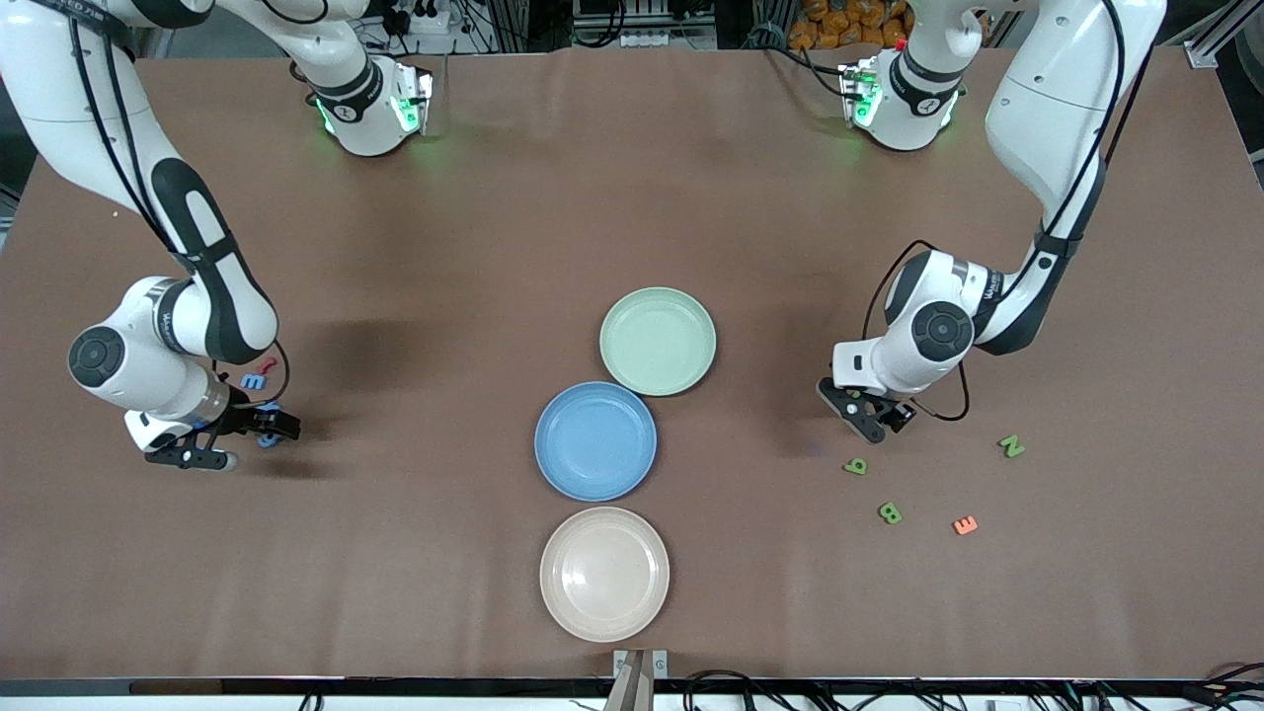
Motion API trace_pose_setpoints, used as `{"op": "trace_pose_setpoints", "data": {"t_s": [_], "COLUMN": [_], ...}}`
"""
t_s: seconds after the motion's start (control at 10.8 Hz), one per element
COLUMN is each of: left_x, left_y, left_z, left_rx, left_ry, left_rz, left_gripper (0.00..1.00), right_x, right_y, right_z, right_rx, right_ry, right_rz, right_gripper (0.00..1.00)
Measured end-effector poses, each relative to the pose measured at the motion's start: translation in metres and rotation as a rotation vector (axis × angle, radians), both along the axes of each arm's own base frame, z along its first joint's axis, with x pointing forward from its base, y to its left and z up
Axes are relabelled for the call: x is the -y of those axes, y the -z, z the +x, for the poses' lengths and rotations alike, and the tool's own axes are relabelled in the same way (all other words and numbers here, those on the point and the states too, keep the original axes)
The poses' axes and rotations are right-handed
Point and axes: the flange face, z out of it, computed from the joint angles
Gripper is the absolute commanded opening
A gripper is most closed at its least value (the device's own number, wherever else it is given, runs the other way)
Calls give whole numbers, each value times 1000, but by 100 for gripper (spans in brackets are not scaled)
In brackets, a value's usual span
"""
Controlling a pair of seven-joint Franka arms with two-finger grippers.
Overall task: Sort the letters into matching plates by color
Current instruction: 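Grasp the green n with the left gripper while the right gripper grasps blue 6, then drop the green n onto the green plate while the right gripper lifts the 6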
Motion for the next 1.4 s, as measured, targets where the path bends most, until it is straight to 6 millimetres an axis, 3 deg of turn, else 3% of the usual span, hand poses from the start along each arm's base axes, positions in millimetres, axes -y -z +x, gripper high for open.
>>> {"op": "trace_pose_setpoints", "data": {"t_s": [0.09,0.28,0.65,1.4], "left_x": [-3,-8,2,10], "left_y": [1,1,-7,-14], "left_z": [0,1,-5,-6], "left_rx": [-1,-3,14,30], "left_ry": [0,-4,-168,-198], "left_rz": [0,1,-21,-34], "left_gripper": [100,1,0,0], "right_x": [0,0,1,8], "right_y": [2,6,9,8], "right_z": [0,-1,-1,-1], "right_rx": [2,-2,-2,2], "right_ry": [-1,-8,-16,-11], "right_rz": [-1,-5,-11,-18], "right_gripper": [87,81,65,28]}}
